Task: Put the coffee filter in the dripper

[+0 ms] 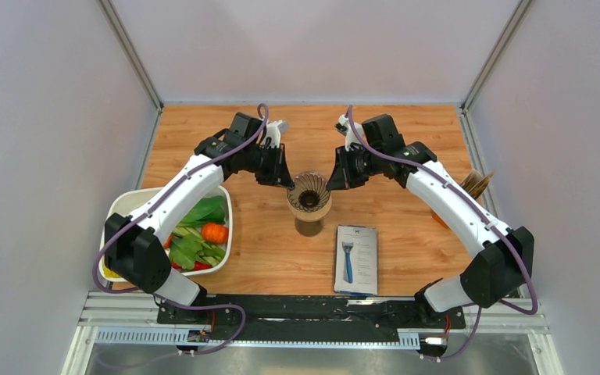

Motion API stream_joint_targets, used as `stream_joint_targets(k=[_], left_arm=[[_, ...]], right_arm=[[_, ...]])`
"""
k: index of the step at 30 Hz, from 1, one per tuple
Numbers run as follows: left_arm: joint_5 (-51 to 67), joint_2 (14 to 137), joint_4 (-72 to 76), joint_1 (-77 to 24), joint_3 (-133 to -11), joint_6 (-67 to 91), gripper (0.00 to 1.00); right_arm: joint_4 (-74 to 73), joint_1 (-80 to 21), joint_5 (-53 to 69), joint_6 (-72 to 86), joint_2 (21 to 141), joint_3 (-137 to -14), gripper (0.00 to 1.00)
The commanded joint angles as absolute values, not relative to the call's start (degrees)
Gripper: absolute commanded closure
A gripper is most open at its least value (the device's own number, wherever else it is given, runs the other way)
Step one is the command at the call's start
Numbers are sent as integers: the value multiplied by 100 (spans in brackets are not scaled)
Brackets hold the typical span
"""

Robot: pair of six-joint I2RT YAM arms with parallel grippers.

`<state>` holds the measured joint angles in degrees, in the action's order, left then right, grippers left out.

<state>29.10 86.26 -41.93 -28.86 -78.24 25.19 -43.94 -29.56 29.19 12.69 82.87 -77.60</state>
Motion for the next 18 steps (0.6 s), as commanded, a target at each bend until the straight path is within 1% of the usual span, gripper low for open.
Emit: stream_joint_targets(k=[1,18], left_arm=[[3073,8664,-3826,-2904,-7843,2509,100],[3019,8750,-3815,-2906,-7691,2414,100]], right_arm=[[-4371,-2945,2909,1109,8364,-7659,100],[-4409,-2892,2725,845,8434,-7532,100]])
